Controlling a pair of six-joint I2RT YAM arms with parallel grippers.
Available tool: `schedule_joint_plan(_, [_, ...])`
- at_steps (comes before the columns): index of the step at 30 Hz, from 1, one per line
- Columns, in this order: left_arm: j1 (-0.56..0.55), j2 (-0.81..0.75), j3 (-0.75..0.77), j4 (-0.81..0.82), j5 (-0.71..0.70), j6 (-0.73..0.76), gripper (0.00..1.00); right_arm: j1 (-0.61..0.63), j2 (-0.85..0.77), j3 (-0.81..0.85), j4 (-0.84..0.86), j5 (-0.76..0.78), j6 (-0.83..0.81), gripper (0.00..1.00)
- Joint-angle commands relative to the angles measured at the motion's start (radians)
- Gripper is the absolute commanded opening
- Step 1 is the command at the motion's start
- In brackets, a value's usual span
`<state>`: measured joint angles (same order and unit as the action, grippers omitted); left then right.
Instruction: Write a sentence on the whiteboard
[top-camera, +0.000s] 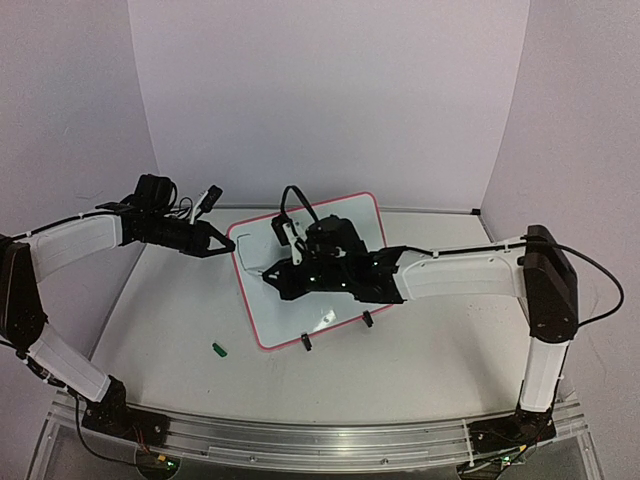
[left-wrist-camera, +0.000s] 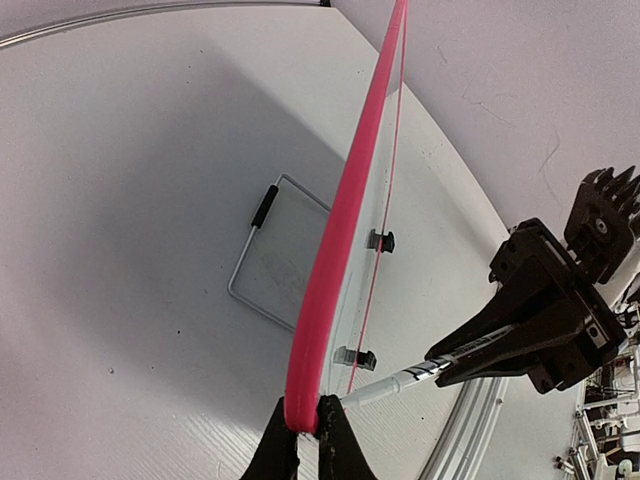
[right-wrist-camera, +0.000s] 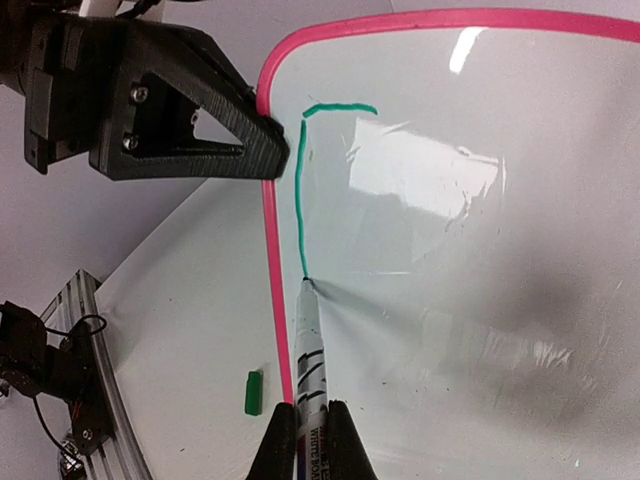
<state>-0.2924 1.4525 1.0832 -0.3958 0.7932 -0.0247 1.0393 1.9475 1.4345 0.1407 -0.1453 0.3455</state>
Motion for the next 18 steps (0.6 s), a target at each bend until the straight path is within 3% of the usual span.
schedule_joint_plan(1, [-0.001, -0.004, -0.009, -0.023, -0.032, 0.060, 0.00, 0.001, -0.096, -0.036, 0.024, -0.053, -0.002, 0.00])
schedule_joint_plan(18, [-0.001, -0.003, -0.006, -0.026, -0.032, 0.063, 0.00, 0.001, -0.021, 0.080, 0.015, 0.013, -0.007, 0.00])
